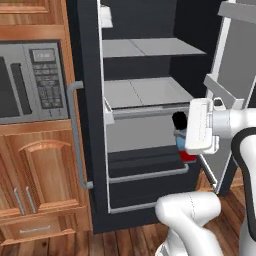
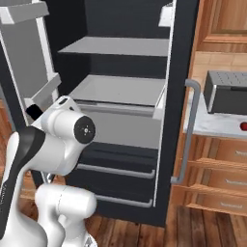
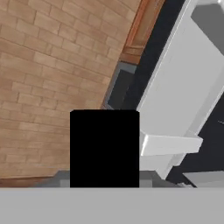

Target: Place the liquor on the top shelf of the fridge to keep it out of children's reach, and place the tomato and mushroom on lower shelves for easy access.

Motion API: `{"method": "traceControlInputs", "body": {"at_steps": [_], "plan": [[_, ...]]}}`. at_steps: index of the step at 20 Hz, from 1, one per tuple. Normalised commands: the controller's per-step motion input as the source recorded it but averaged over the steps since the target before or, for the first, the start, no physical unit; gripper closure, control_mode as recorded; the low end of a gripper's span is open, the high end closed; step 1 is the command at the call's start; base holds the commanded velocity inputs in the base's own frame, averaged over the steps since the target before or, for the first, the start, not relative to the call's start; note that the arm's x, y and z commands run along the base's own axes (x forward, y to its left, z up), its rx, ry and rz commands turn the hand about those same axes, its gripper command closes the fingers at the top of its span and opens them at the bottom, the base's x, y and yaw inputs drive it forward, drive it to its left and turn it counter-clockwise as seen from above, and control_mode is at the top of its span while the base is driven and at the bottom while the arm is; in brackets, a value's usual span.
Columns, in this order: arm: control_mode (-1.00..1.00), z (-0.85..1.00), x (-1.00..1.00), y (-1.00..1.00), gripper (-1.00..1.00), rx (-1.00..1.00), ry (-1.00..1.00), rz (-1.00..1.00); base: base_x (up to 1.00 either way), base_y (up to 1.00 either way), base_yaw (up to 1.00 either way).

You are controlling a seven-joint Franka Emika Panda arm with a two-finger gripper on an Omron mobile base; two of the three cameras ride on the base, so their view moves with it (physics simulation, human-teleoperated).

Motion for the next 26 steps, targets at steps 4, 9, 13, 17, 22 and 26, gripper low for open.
{"method": "traceControlInputs", "body": {"at_steps": [4, 9, 13, 17, 22, 26], "plan": [[1.00, 0.00, 0.00, 0.00, 1.00, 0.00, 0.00, 0.00, 0.50, 0.00, -0.28], [1.00, 0.00, 0.00, 0.00, 1.00, 0.00, 0.00, 0.00, 0.48, 0.04, -0.22], [1.00, 0.00, 0.00, 0.00, 1.00, 0.00, 0.00, 0.00, 0.66, 0.22, -0.11], [1.00, 0.00, 0.00, 0.00, 1.00, 0.00, 0.00, 0.00, 0.73, 0.16, -0.06], [1.00, 0.00, 0.00, 0.00, 1.00, 0.00, 0.00, 0.00, 0.70, 0.18, -0.06], [1.00, 0.00, 0.00, 0.00, 1.00, 0.00, 0.00, 0.00, 0.66, 0.21, -0.06]]}}
